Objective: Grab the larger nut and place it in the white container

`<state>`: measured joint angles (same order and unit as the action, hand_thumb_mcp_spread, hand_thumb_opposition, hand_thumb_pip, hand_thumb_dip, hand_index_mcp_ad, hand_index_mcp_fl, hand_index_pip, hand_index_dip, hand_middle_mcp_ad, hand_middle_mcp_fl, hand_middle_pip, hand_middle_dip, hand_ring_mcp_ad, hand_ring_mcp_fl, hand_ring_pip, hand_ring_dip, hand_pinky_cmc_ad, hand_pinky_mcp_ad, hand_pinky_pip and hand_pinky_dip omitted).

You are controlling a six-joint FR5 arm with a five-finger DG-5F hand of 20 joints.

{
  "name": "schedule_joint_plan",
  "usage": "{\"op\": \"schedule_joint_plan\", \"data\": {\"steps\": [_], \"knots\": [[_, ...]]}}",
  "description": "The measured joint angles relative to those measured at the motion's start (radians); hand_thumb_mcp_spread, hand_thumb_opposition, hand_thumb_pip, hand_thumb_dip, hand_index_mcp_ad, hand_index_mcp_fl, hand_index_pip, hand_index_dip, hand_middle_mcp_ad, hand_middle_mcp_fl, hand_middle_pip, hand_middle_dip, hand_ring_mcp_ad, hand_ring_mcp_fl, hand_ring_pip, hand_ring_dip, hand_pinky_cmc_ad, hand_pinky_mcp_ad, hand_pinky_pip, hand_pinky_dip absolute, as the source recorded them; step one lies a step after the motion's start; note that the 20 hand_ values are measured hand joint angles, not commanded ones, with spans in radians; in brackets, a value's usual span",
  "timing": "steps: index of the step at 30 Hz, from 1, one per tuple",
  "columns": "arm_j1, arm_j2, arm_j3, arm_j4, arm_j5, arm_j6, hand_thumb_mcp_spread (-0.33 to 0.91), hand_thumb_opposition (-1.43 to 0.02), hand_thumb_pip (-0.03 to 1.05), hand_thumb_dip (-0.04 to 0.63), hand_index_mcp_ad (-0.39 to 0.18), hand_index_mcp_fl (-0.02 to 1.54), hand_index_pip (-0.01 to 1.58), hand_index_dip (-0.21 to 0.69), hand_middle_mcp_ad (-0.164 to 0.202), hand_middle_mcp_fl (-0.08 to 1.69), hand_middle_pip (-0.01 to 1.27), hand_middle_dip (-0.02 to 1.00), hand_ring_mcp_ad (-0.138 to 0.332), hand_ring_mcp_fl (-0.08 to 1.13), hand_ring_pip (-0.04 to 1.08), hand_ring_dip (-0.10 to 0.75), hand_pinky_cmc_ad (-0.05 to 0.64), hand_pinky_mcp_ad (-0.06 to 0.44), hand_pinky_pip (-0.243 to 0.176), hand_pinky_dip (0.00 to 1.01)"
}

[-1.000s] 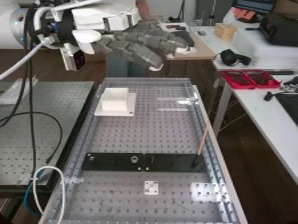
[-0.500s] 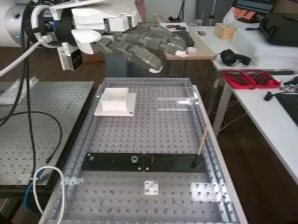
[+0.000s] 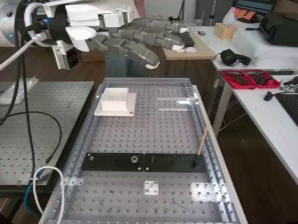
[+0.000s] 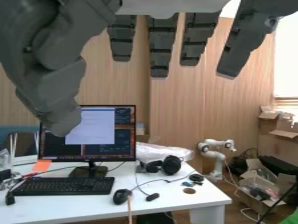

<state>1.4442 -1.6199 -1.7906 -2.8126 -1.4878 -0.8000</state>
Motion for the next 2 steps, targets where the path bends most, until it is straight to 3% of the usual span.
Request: {"op": "schedule_joint_plan", "data": {"steps": [2], "knots": [[-0.001,0.002,0.001,-0.001,-0.002,-0.003,0.16,-0.77,0.76,0.22,-0.145,0.02,0.21,-0.042,0.052,0.13,0.13,0.25,0.105,0.02,0.11,0.112,0.295,0.264,-0.075,0.45]]}}
